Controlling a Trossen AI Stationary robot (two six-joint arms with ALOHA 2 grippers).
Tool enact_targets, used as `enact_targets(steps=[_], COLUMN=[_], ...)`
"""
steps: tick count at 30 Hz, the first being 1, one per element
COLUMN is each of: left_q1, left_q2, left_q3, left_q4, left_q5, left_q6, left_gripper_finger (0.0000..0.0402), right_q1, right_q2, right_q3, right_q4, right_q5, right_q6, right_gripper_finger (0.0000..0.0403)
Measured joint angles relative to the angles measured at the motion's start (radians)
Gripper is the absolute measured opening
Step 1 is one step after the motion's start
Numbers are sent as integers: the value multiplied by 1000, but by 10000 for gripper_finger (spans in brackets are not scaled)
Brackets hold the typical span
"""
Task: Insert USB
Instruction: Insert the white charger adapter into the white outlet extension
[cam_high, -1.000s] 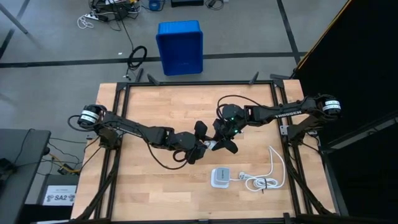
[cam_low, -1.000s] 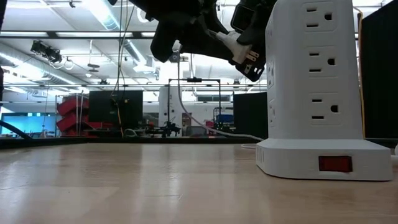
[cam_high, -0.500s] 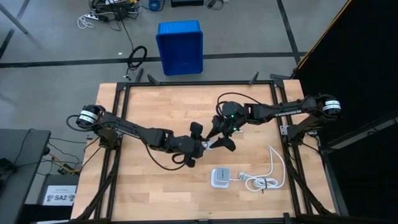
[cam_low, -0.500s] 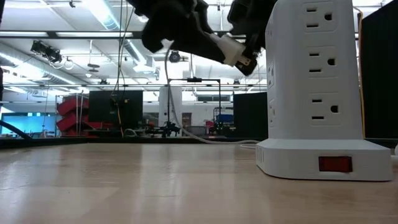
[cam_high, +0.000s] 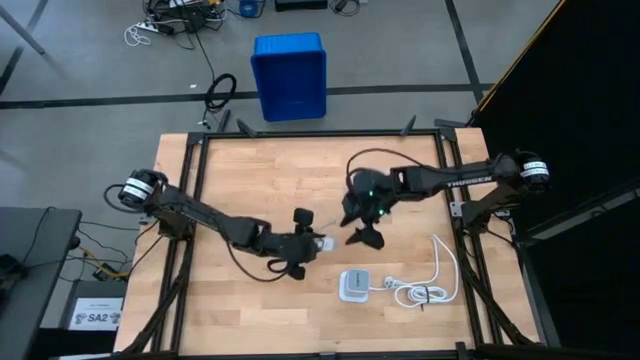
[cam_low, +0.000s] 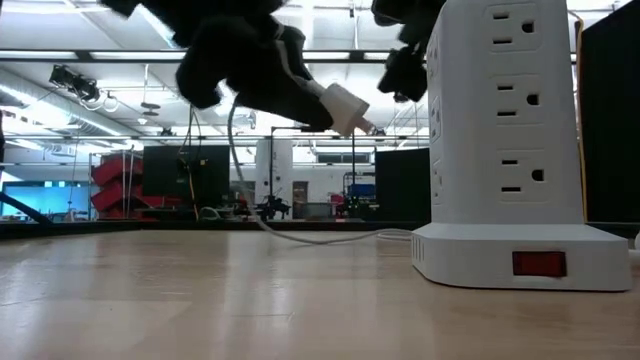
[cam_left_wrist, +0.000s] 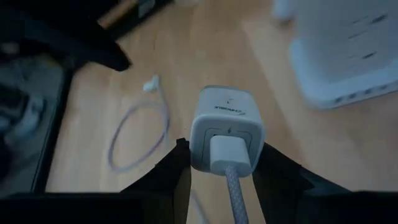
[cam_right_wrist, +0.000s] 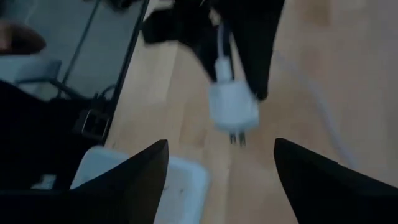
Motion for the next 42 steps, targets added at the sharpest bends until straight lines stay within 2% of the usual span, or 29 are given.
enact_targets(steps=[2, 7, 12, 16, 19, 23, 28, 34, 42], left_q1=[-25, -91, -124, -151, -172, -190, -199, -200, -197], left_q2=[0, 0, 0, 0, 5, 19, 51, 75, 75], left_q3=[-69, -204, -274, -298, -300, -299, -298, -295, -294], left_q4=[138, 402, 524, 567, 585, 624, 718, 740, 739], left_q5=[-10, -154, -175, -170, -163, -145, -107, -88, -77], left_q6=[62, 205, 227, 227, 227, 271, 333, 348, 378], left_gripper_finger=[119, 119, 119, 119, 119, 119, 119, 119, 119], right_q1=[46, 155, 259, 416, 547, 677, 747, 748, 725], right_q2=[0, -50, -169, -215, -202, -152, -43, 70, 176], right_q3=[0, 3, 11, -22, -95, -225, -340, -369, -369], right_q4=[-41, -151, -215, -209, -158, 84, 346, 417, 613], right_q5=[36, 216, 445, 630, 731, 867, 983, 1067, 1044], right_q6=[29, 134, 293, 425, 536, 629, 599, 572, 546], right_gripper_finger=[246, 227, 212, 204, 200, 202, 224, 277, 348])
